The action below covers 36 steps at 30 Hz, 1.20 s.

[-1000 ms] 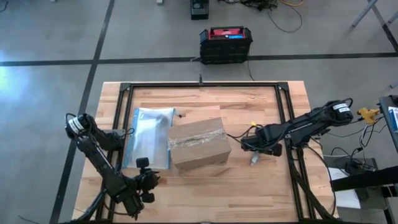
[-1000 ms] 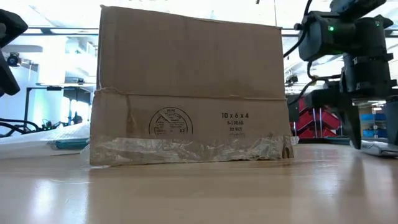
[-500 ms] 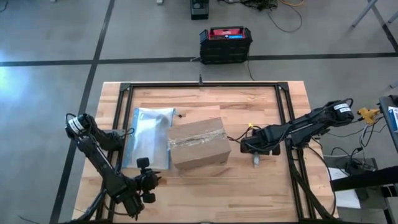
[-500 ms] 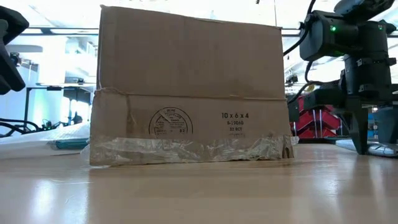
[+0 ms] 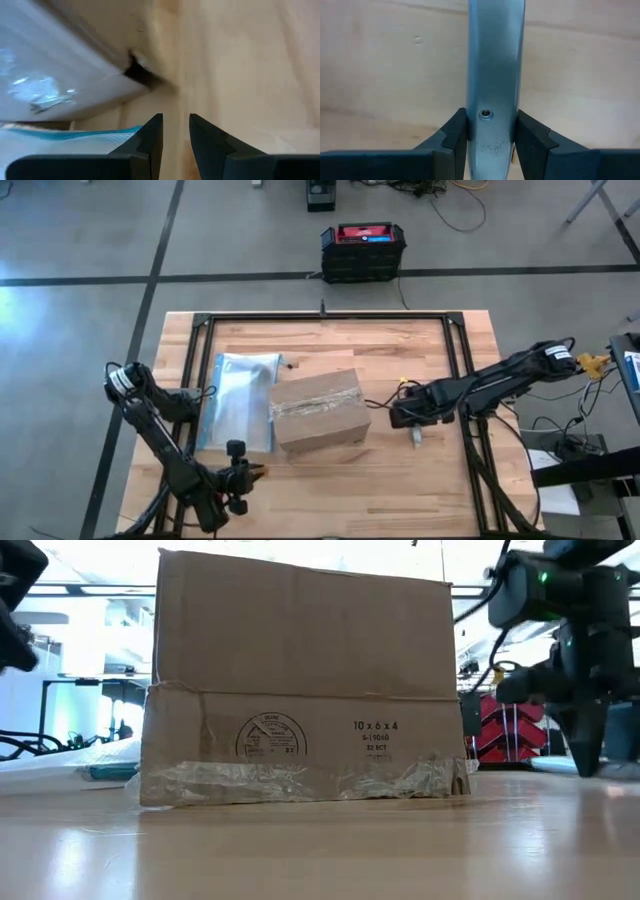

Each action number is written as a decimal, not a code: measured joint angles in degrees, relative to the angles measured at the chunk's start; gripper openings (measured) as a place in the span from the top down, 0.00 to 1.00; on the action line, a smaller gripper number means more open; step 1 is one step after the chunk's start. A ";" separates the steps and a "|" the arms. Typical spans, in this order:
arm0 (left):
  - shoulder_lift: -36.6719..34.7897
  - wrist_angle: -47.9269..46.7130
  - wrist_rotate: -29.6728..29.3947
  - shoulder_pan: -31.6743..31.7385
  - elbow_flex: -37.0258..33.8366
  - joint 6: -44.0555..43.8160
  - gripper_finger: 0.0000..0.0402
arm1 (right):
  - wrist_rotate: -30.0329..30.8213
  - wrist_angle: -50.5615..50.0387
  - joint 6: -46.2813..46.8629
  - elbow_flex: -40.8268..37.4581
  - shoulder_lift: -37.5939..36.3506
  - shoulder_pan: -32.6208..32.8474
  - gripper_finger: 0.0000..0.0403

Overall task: Unpack boxes
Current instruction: Break down the cardboard box until it is fully flat

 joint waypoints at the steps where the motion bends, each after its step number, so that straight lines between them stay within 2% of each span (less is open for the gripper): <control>1: -0.46 0.16 0.26 -0.14 -0.30 0.26 0.80 | 0.14 -0.16 -0.76 -0.01 -0.96 0.20 0.73; 4: -2.69 0.13 0.22 -0.65 -0.87 -0.01 0.80 | 3.25 -0.27 -2.12 -0.02 -4.43 1.75 0.73; 8: -8.45 0.14 1.58 -1.23 -1.11 1.44 0.80 | 10.58 -0.29 -2.82 0.03 -9.95 4.73 0.73; 14: -20.17 2.45 6.82 -1.13 -1.42 7.85 0.80 | 26.99 -1.61 -9.07 4.59 -17.09 8.59 0.73; 19: -29.00 5.73 7.22 -0.54 -1.60 15.96 0.80 | 40.33 -0.07 -23.51 11.47 -19.38 9.10 0.73; 23: -34.38 8.51 6.77 1.05 -2.58 22.51 0.80 | 48.12 9.38 -40.54 16.70 -18.19 9.06 0.73; 27: -40.14 10.62 8.64 5.30 -5.00 24.71 0.80 | 49.12 24.54 -61.64 21.86 -15.29 9.06 0.73; 30: -44.55 14.88 13.53 10.38 -8.10 27.14 0.80 | 46.94 33.67 -75.04 26.15 -12.54 9.02 0.73; 33: -48.34 23.49 20.82 16.36 -12.47 30.78 0.80 | 41.74 37.92 -83.77 30.92 -8.87 8.40 0.73; 36: -50.54 32.79 31.57 23.58 -16.91 34.19 0.77 | 37.49 37.86 -89.03 35.02 -4.43 7.83 0.73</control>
